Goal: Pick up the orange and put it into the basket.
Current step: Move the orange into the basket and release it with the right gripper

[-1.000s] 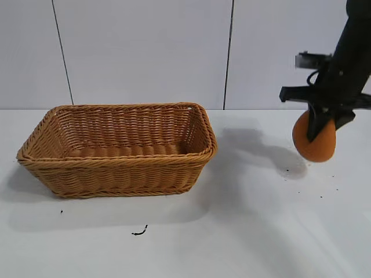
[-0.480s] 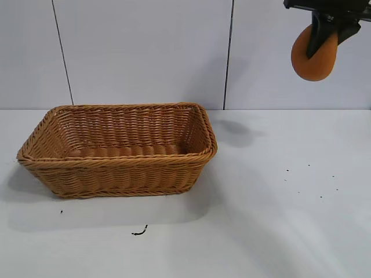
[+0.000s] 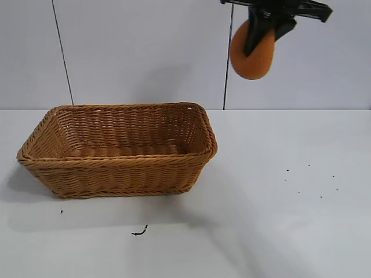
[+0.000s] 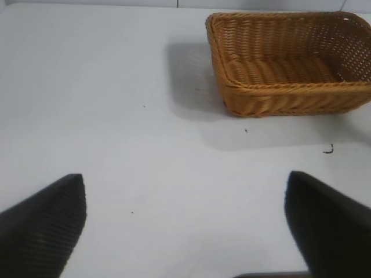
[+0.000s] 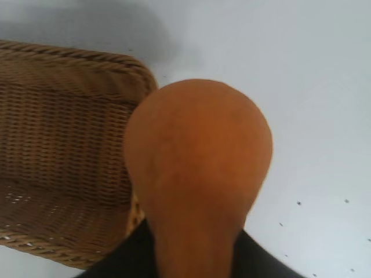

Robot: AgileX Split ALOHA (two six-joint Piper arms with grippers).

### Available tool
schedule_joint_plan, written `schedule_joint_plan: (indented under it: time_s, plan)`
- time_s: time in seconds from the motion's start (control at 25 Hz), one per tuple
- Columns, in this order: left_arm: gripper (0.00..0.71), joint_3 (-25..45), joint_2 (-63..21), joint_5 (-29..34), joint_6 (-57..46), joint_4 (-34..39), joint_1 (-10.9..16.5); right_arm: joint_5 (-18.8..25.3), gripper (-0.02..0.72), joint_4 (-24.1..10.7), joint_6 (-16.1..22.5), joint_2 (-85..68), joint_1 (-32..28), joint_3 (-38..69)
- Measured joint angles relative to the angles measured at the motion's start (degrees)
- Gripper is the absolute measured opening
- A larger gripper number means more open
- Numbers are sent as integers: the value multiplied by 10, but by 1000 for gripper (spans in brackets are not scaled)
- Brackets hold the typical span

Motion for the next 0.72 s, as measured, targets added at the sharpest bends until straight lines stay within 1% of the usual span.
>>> schedule_joint_plan:
  time_s: [0.12,0.24,0.44,0.56,0.64,0.68,0.72]
  plan:
    - [666,0,0,0,0,0,0,-21,64,-5,9,30,34,0]
    - [666,0,0,0,0,0,0,-50,64,-14,15,61,55,0]
    - [666,0,0,0,0,0,0,-87,64,-22,18,115,63,0]
    - [666,0,0,0,0,0,0,-101,64,-28,18,140,64,0]
    - [666,0,0,0,0,0,0,-103,64,-28,18,146,64,0]
    - [666,0,0,0,0,0,0,-103,76,-28,18,146,64,0]
    - [666,0,0,0,0,0,0,-102,115,-28,18,146,64,-2]
